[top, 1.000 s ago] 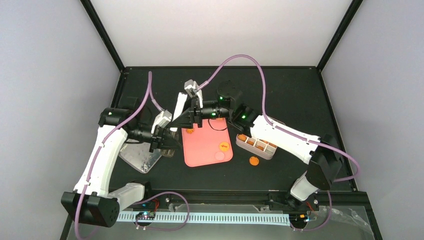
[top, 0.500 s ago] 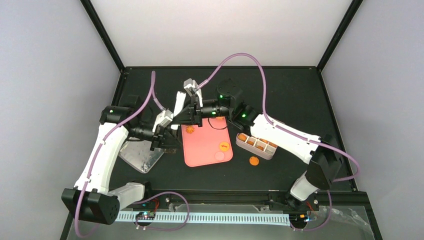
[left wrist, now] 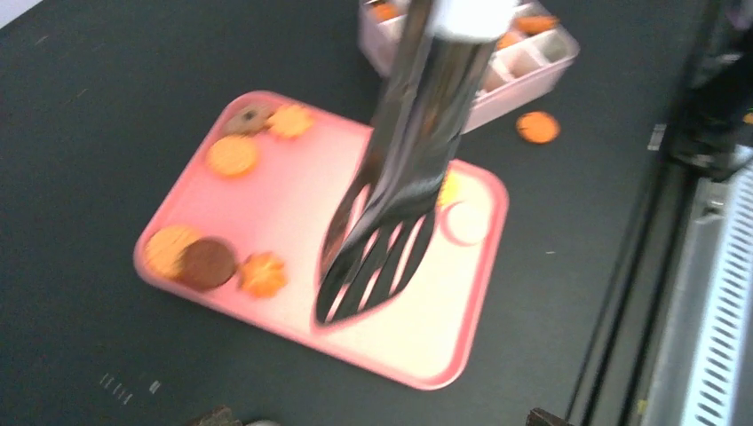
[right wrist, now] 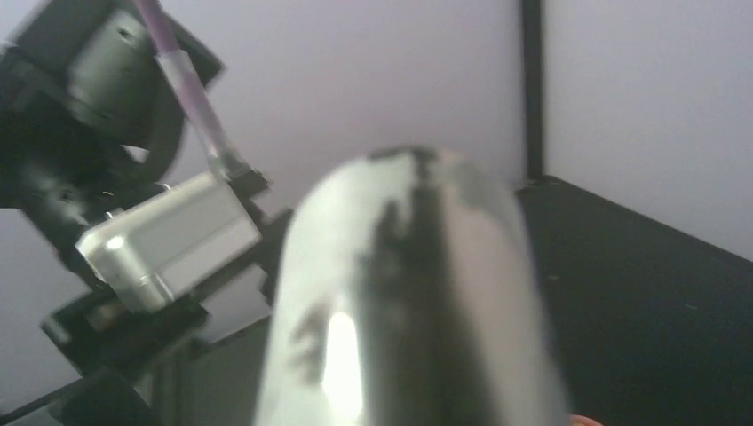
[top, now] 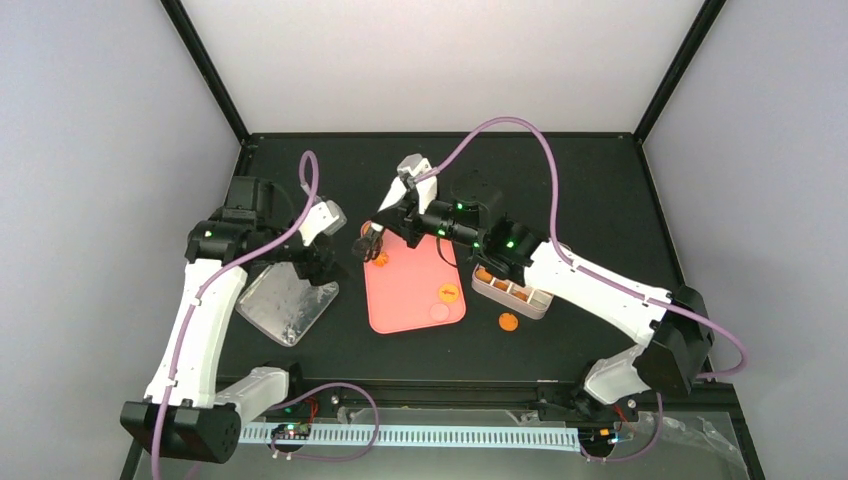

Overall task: Pack the cookies
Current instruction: Pass from the left arm to the right, then pick up the fake cookies from the plate.

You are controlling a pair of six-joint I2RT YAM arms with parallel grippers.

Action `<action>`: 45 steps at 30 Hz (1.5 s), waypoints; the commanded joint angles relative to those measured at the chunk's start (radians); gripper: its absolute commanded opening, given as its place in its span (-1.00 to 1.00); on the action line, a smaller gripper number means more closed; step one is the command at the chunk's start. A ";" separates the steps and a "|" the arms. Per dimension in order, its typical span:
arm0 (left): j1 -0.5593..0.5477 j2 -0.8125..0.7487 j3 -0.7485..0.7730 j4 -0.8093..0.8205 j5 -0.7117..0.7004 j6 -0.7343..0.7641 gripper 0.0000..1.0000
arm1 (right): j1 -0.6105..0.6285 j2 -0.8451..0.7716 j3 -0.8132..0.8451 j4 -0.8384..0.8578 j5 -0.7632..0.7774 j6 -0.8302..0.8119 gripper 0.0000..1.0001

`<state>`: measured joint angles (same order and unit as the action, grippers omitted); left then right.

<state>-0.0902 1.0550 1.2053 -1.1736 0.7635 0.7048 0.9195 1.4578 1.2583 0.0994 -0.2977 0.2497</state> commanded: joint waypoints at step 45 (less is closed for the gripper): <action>0.558 0.098 -0.249 0.206 -0.307 0.334 0.70 | 0.064 0.489 0.123 0.136 0.560 -0.049 -0.14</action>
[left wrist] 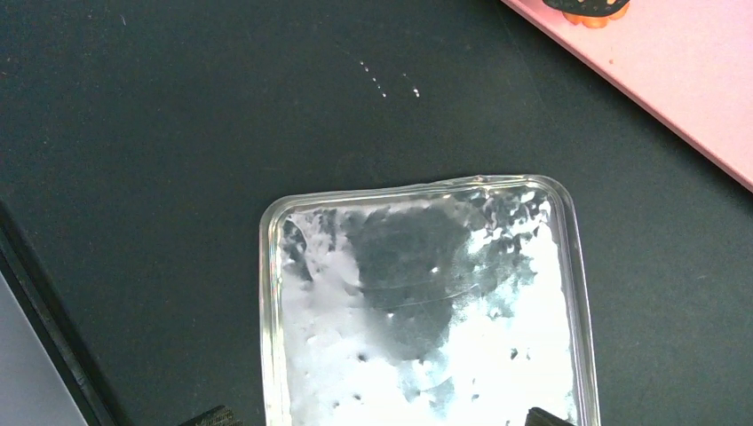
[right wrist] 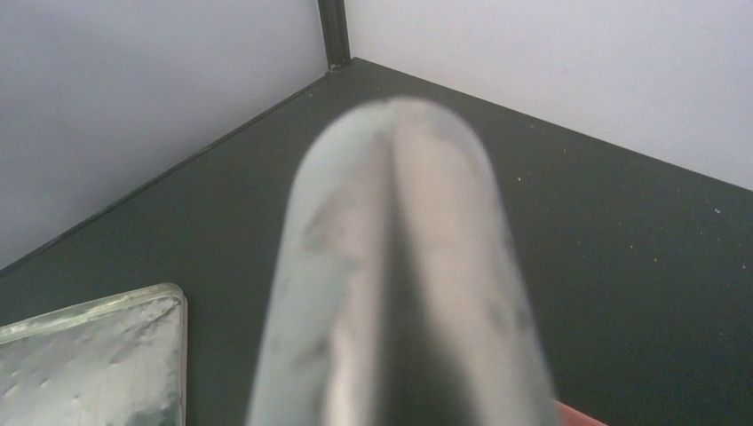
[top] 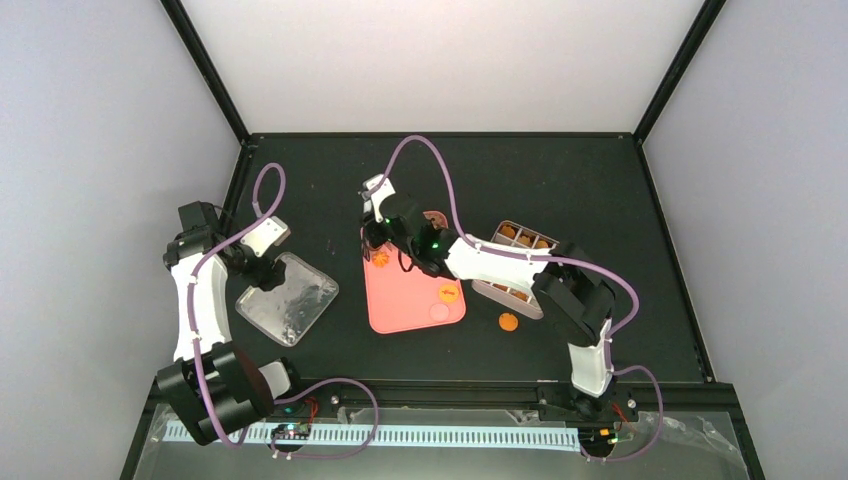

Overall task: Pack the cookies
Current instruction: Pick up the fake cookies from the plate.

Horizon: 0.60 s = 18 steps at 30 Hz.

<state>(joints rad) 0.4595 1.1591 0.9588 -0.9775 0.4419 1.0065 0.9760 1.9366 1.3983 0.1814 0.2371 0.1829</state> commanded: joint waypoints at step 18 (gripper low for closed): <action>0.008 -0.016 -0.007 0.002 0.037 0.029 0.69 | 0.021 0.031 -0.083 0.047 0.070 0.008 -0.18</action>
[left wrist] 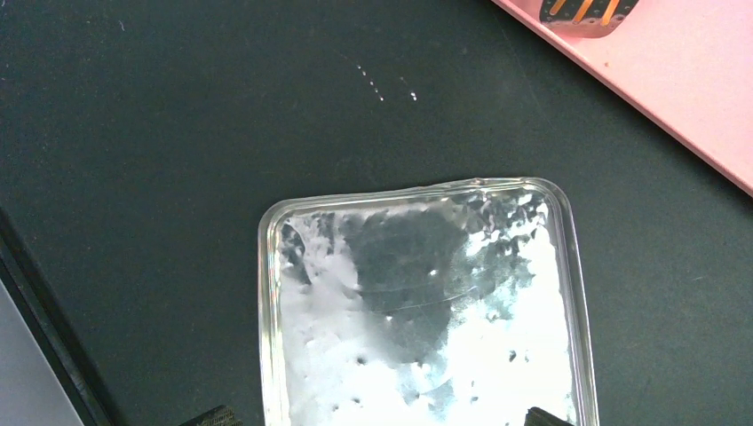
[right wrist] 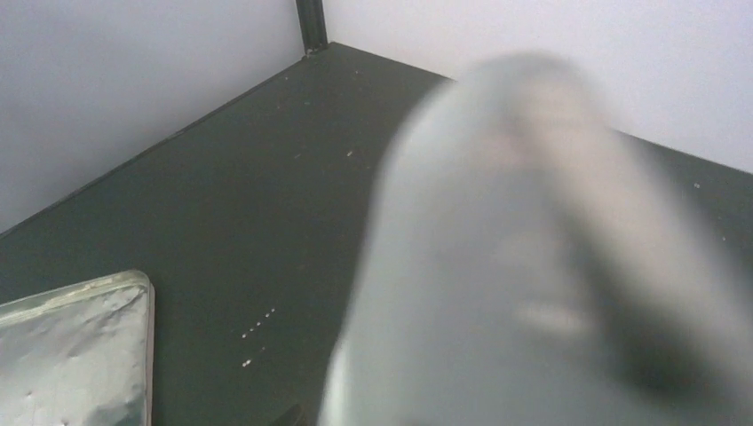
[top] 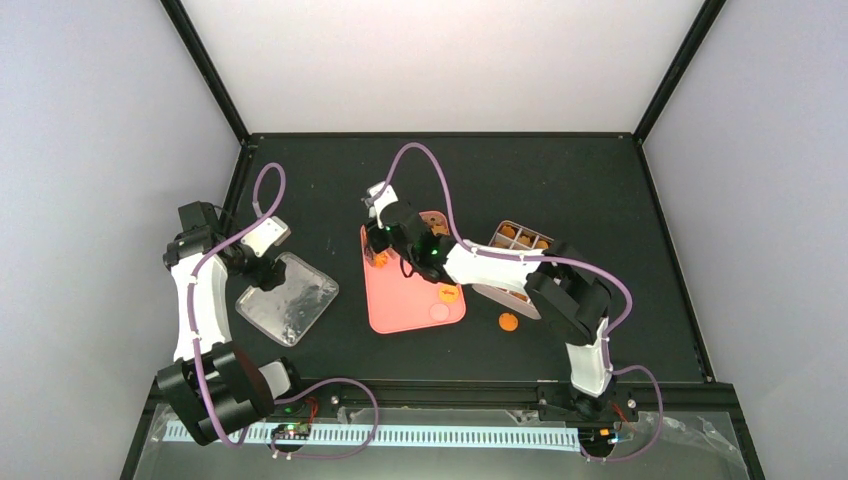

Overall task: Pack the cookies
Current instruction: Pick up the fake cookies from the plate.

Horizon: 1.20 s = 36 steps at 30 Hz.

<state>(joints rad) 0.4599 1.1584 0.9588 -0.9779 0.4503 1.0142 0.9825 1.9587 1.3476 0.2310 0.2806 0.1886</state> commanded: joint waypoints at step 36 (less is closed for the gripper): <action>0.008 -0.040 -0.003 -0.014 0.060 0.041 0.68 | 0.038 -0.681 -0.458 -0.089 0.341 0.039 -0.56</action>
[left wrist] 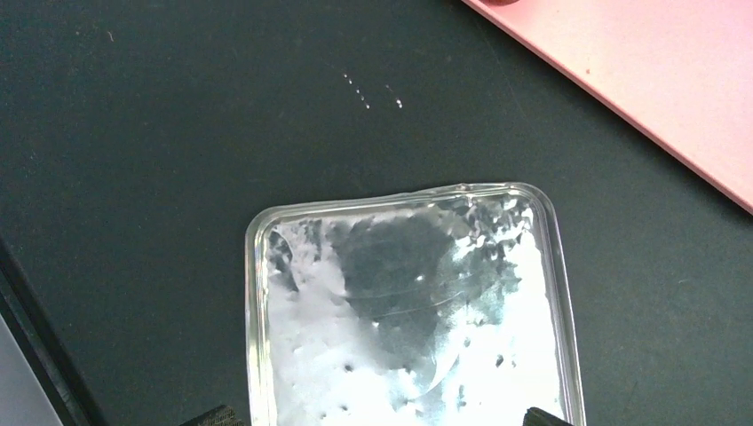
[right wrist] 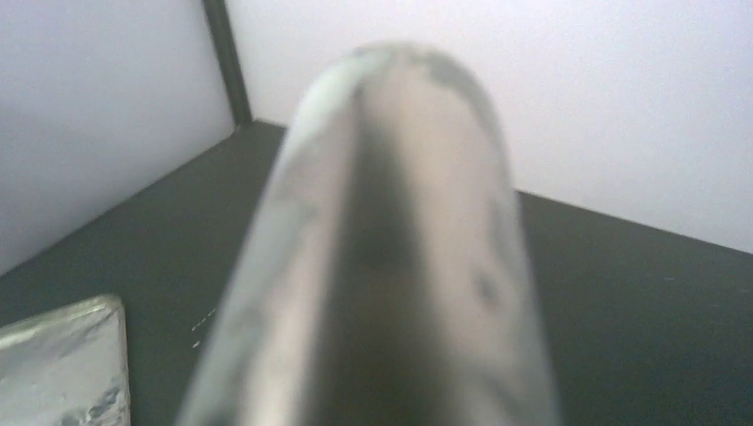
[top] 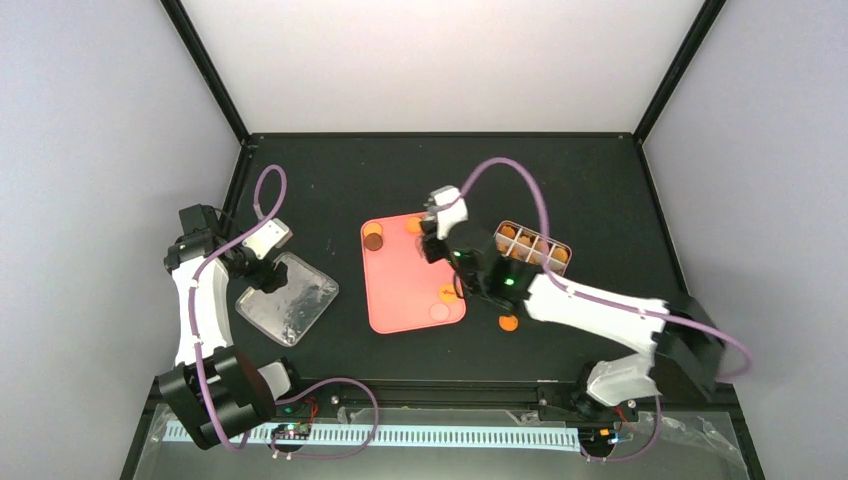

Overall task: Pack the cookies
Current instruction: Pick up the fake cookies from the plate, then place the fake cookies in the empty pocket of the box.

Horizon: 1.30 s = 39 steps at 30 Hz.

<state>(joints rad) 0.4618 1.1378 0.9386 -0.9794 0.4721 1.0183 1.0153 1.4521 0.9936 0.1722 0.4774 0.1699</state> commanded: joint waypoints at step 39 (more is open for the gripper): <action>-0.003 0.022 0.003 -0.030 0.103 0.060 0.68 | -0.015 -0.729 -0.253 -0.907 0.496 0.490 -0.22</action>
<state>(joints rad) 0.4606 1.1473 0.9390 -0.9947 0.5541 1.0557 1.0100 0.7456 0.7288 -0.7860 0.9493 0.6678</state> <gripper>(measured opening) 0.841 0.369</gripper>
